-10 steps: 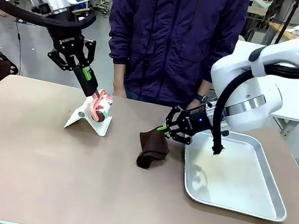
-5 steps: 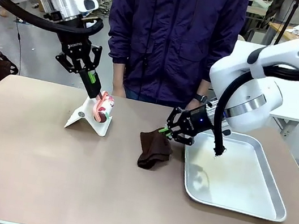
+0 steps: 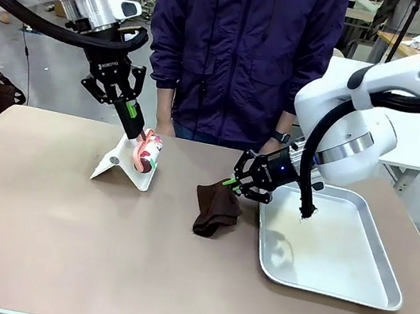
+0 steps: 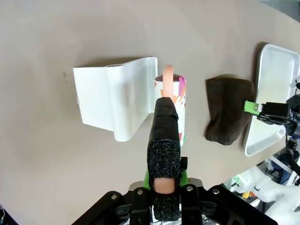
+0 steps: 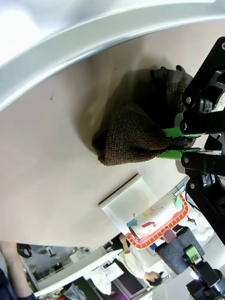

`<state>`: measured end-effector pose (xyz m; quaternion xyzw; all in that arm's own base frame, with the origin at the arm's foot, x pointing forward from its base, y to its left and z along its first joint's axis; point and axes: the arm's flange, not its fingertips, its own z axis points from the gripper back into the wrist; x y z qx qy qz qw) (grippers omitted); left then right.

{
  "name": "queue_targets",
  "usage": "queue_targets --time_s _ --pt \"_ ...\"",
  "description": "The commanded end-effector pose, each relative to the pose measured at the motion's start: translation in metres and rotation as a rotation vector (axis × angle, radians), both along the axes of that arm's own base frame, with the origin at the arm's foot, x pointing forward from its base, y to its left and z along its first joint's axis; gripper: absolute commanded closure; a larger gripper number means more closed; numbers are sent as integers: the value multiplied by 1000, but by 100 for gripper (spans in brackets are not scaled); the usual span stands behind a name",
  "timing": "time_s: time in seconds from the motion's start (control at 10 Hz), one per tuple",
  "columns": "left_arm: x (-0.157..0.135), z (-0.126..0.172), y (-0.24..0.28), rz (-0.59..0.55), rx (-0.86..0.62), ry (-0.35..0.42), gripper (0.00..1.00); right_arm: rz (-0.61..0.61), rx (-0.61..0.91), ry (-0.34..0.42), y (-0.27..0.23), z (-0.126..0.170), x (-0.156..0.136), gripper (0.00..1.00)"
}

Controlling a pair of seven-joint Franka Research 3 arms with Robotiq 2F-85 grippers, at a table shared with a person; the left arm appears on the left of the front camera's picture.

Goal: Clean the surface of the table.
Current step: Return the Lint Roller and towel to their original positions.

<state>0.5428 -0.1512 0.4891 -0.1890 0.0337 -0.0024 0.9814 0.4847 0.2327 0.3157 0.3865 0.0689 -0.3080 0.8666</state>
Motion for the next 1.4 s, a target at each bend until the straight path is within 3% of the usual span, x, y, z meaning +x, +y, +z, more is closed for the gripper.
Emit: queue_targets --time_s 0.0,0.7,1.3 --pt "-3 3 2 4 2 -4 79 1 24 -15 2 0 -1 88" --pt "14 -29 6 -1 18 -57 79 1 24 -15 2 0 -1 88" --pt "15 -57 2 16 11 0 79 1 24 -15 2 0 -1 88"
